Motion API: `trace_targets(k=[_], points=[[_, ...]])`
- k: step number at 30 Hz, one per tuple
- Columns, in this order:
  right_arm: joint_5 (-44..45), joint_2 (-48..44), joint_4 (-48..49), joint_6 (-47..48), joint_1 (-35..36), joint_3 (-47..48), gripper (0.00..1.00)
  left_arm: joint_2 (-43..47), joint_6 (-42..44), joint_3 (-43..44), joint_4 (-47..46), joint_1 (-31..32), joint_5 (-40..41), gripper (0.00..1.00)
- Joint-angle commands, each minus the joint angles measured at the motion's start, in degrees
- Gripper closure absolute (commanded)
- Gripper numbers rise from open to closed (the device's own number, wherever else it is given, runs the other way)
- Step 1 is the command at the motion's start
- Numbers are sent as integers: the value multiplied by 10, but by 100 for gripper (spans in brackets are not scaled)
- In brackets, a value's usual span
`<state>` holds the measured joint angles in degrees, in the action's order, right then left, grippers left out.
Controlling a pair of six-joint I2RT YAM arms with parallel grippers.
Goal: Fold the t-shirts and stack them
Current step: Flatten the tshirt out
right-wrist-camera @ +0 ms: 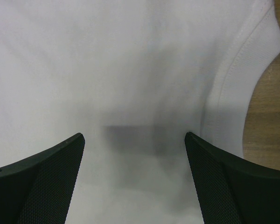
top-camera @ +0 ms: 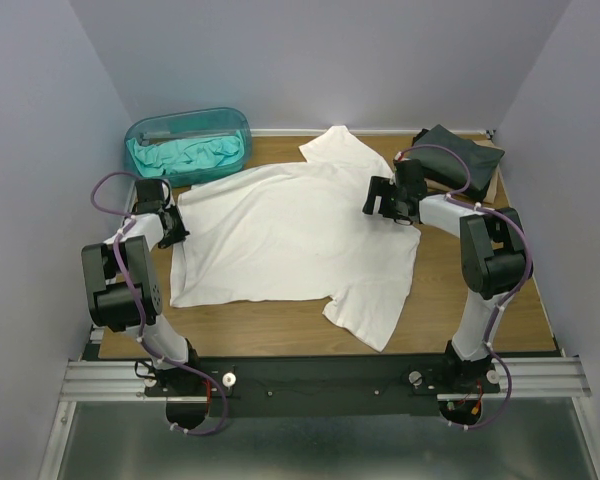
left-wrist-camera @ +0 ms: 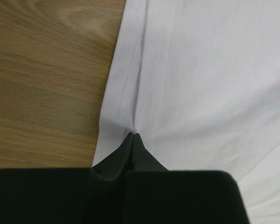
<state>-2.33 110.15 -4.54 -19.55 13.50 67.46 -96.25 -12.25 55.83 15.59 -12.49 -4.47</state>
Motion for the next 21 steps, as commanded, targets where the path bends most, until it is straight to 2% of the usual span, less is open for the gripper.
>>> trace_targets(k=[1, 16, 21], points=[[40, 49, -88, -6, -8, -20, 5, 17, 3, 17, 12, 2, 26, 100], [46, 51, -98, -5, -10, -22, 5, 25, 19, 37, 36, -13, 40, 99], [45, 50, -98, -4, -13, -22, 4, 22, 17, 31, 26, -15, 22, 97]])
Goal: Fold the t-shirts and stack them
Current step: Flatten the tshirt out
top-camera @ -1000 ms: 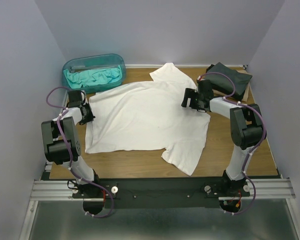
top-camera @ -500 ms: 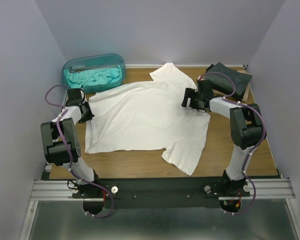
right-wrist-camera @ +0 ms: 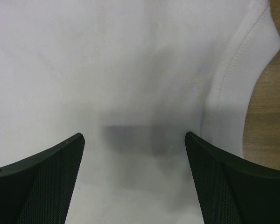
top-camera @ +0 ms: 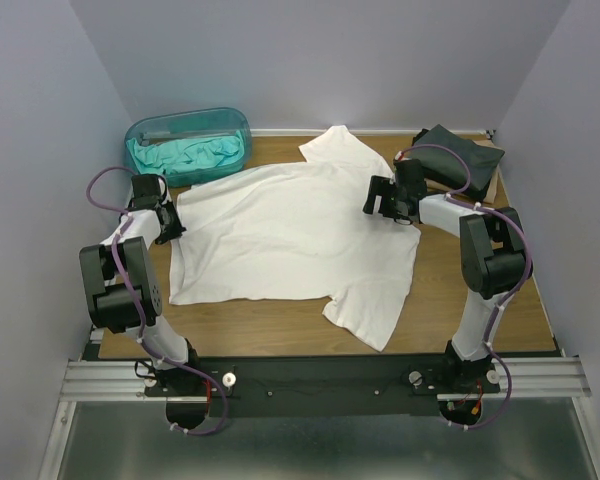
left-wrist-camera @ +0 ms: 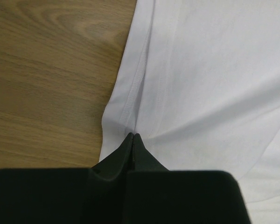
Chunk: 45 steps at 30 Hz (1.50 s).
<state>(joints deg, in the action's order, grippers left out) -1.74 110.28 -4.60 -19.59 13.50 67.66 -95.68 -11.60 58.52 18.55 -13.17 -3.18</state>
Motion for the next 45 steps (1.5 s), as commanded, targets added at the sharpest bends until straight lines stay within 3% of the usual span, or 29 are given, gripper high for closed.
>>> trace_targets(k=[1, 7, 17, 21, 34, 36, 39, 45], points=[[39, 50, -98, -4, -12, -24, 4, 15, 10, 3, -5, -8, 5, 97], [38, 49, -99, -4, -13, -26, 4, 8, 3, -5, -25, -8, -32, 88], [35, 49, -100, -4, -15, -27, 4, -5, -1, -21, -39, -8, -46, 87], [34, 50, -100, -4, -15, -29, 4, -11, -1, -29, -39, -8, -43, 80], [31, 49, -101, -4, -15, -31, 5, -14, -7, -48, -47, -8, -30, 79], [31, 49, -101, -5, -15, -31, 4, -14, -6, -49, -50, -8, -35, 83], [31, 49, -101, -4, -15, -31, 4, -11, -6, -49, -50, -8, -35, 100], [38, 49, -102, -5, -14, -33, 5, 5, -8, -40, -39, -8, -20, 100]])
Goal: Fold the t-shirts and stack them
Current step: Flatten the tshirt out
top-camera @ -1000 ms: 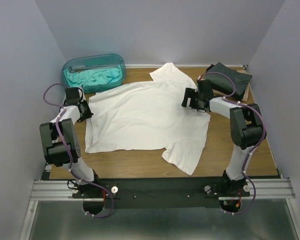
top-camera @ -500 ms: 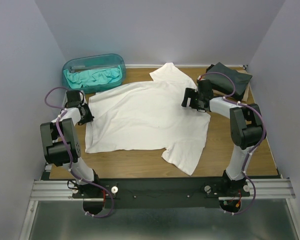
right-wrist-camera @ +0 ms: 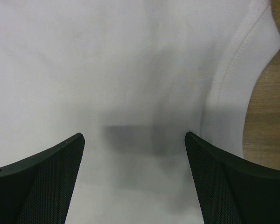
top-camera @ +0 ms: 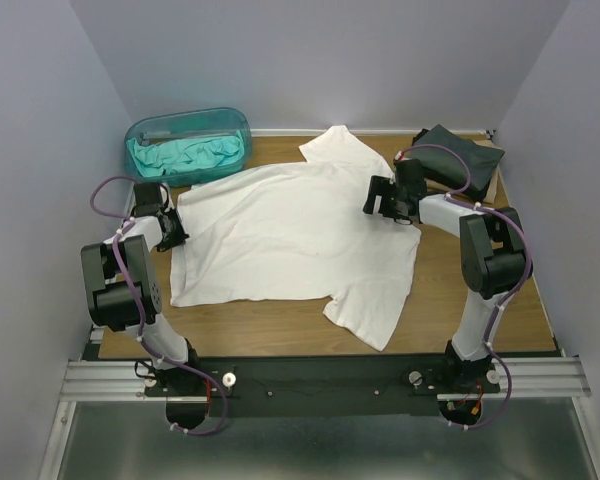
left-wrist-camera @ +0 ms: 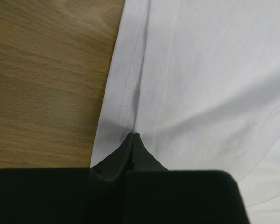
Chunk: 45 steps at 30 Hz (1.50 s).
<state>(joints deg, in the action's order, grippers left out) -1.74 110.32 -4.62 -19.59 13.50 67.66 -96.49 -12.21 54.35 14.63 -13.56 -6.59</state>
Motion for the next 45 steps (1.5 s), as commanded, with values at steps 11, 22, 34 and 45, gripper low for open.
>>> trace_targets(k=[11, 22, 34, 45], points=[[39, 48, -104, -8, -18, -34, 4, 45, -1, 32, 29, -7, 29, 100], [38, 49, -106, -9, -19, -34, 4, 14, 8, 48, 15, -19, 47, 100], [34, 54, -108, -11, -21, -31, 4, -33, 37, 92, 14, -22, 54, 100], [38, 62, -111, -14, -20, -22, 4, -52, 39, 103, 13, -21, 76, 100]])
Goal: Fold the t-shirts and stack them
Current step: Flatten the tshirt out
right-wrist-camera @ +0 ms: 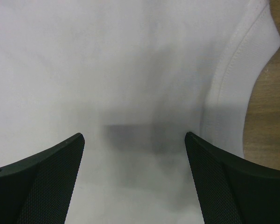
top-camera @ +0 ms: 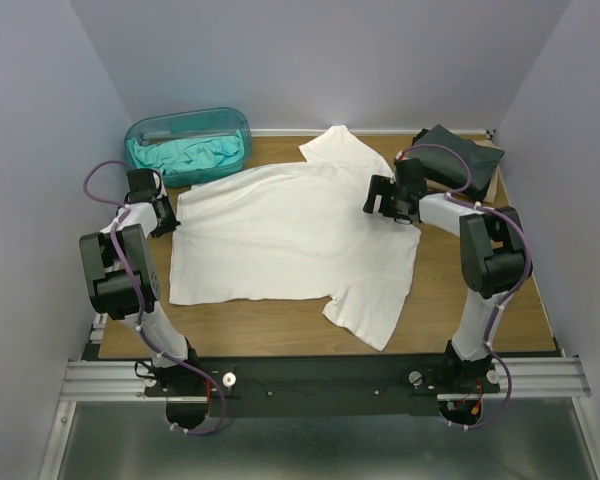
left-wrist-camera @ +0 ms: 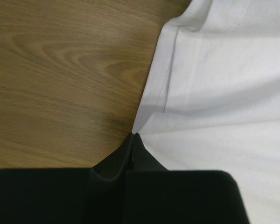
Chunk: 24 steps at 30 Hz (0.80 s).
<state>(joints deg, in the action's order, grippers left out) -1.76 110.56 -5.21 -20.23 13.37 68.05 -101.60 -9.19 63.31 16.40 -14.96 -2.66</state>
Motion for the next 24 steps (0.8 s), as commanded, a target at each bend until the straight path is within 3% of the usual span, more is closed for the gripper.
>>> trace_targets(k=[1, 24], points=[[38, 61, -106, -9, -19, -23, 4, -2, 8, 14, -7, -7, 36, 100], [29, 181, -174, 3, -55, 182, 4, -119, 2, 95, -42, 4, -60, 100]])
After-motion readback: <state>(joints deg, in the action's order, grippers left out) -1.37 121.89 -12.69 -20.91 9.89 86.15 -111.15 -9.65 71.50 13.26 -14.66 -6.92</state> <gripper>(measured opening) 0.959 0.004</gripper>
